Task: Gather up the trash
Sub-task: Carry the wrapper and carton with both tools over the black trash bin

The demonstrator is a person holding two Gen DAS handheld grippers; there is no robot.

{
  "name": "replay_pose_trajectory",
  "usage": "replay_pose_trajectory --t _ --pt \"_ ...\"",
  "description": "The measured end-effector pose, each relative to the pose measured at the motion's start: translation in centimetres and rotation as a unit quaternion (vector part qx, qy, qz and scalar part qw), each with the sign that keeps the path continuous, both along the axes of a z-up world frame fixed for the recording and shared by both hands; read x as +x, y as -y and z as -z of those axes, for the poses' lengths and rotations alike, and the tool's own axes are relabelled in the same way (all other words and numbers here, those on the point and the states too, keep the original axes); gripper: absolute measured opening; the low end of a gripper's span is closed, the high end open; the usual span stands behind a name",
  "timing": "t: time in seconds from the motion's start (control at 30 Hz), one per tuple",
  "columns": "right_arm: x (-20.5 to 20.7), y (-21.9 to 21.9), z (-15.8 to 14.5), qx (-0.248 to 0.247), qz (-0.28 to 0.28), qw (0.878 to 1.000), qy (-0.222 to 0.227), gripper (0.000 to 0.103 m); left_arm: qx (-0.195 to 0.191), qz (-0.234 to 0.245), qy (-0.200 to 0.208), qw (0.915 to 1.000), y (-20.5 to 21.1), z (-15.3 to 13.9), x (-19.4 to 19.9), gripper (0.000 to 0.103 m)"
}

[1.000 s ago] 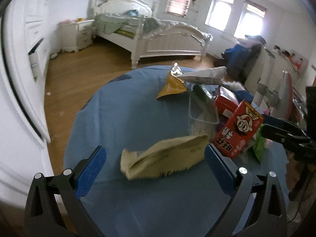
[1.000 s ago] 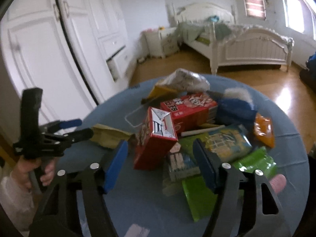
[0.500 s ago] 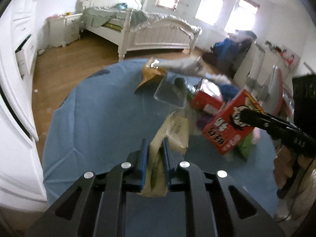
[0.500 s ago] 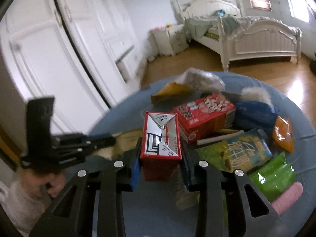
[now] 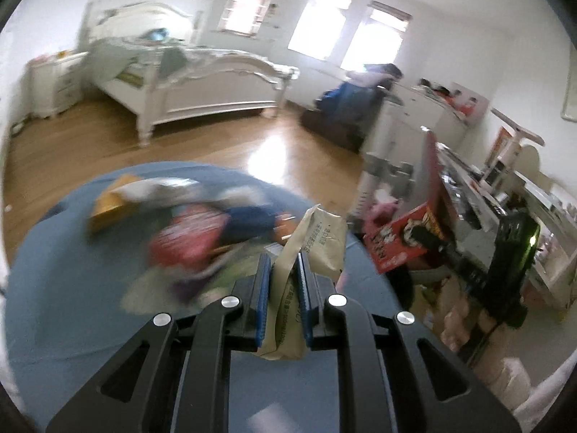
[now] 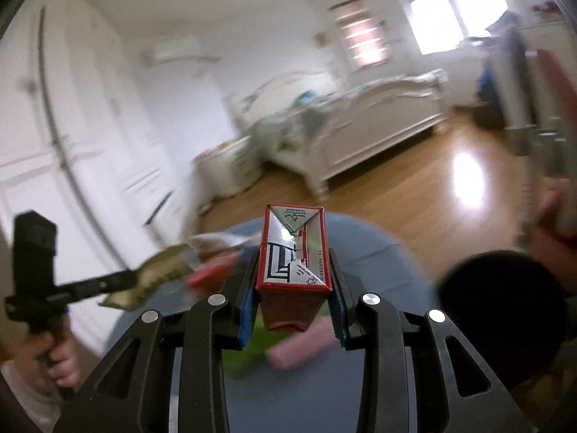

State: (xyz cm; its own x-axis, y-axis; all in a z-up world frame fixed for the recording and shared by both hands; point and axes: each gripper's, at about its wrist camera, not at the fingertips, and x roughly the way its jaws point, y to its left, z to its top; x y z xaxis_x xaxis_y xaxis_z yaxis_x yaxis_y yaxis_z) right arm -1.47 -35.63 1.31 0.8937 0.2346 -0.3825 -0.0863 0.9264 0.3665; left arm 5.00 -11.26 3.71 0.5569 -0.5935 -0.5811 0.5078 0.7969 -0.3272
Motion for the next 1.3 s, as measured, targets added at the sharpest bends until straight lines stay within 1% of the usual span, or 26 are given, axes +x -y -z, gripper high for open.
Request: replay_pose_trajectory --t 0.07,0.13,0.17,0.27,0.3,0.33,0.4,0.47,0.53,0.63,0.73,0.8,0.87,0.9,1.07,1.2,1.27,1.3 --pt "-0.3 2.6 1.4 -0.004 0.035 0.999 -0.007 0.034 -0.001 0.022 -0.003 0.9998 3.5 0.2 0.7 0.016" --pt "-0.7 5.2 2.9 0.004 0.059 0.998 -0.018 0.034 -0.001 0.053 -0.012 0.9985 8.1 0.8 1.2 0.016" --pt "-0.9 6.7 3.9 0.008 0.075 0.997 -0.026 0.034 0.002 0.069 -0.018 0.9975 10.5 1.5 1.6 0.016" --pt "-1.2 9.4 6.5 0.015 0.105 0.993 -0.045 0.034 0.016 0.114 -0.039 0.9926 17.2 3.6 2.3 0.016" --pt "-1.2 10.5 7.5 0.020 0.115 0.992 -0.050 0.034 0.021 0.119 -0.041 0.9919 18.0 3.9 2.2 0.016" --pt "-1.2 11.5 8.6 0.025 0.125 0.990 -0.059 0.034 0.030 0.129 -0.051 0.9898 20.2 5.1 2.7 0.016" --pt "-0.9 13.1 10.6 0.034 0.138 0.987 -0.074 0.034 0.039 0.139 -0.080 0.9863 22.9 6.9 3.7 0.016" --pt "-0.7 15.0 12.8 0.051 0.148 0.983 -0.093 0.034 0.048 0.144 -0.101 0.9832 24.4 8.1 4.2 0.016" --pt "-0.2 15.9 14.3 0.065 0.152 0.981 -0.106 0.034 0.080 0.147 -0.101 0.9807 26.5 9.2 4.4 0.016" --pt "0.3 16.8 16.5 0.085 0.152 0.977 -0.127 0.034 0.115 0.158 -0.109 0.9747 29.2 10.7 4.6 0.016" --pt "0.9 16.9 17.9 0.095 0.149 0.974 -0.142 0.034 0.148 0.163 -0.112 0.9691 31.0 11.9 4.5 0.016" --pt "1.2 16.4 18.1 0.103 0.147 0.972 -0.152 0.034 0.166 0.161 -0.118 0.9658 31.6 12.8 4.7 0.016" --pt "1.7 16.1 18.5 0.108 0.144 0.970 -0.164 0.034 0.176 0.159 -0.123 0.9638 32.0 13.5 5.0 0.016" --pt "1.8 16.1 18.9 0.109 0.142 0.969 -0.168 0.034 0.184 0.158 -0.115 0.9634 32.1 13.6 5.0 0.016" --pt "1.6 15.3 19.0 0.111 0.138 0.968 -0.179 0.034 0.189 0.166 -0.118 0.9605 32.9 13.7 5.1 0.016" --pt "1.4 15.1 19.0 0.120 0.137 0.966 -0.185 0.035 0.185 0.172 -0.119 0.9601 33.4 13.7 5.2 0.019" --pt "1.5 15.0 18.8 0.122 0.138 0.964 -0.189 0.040 0.183 0.172 -0.118 0.9607 33.4 13.7 5.2 0.021" --pt "1.3 15.0 18.7 0.124 0.141 0.964 -0.188 0.050 0.179 0.173 -0.115 0.9618 33.1 13.5 5.0 0.027"
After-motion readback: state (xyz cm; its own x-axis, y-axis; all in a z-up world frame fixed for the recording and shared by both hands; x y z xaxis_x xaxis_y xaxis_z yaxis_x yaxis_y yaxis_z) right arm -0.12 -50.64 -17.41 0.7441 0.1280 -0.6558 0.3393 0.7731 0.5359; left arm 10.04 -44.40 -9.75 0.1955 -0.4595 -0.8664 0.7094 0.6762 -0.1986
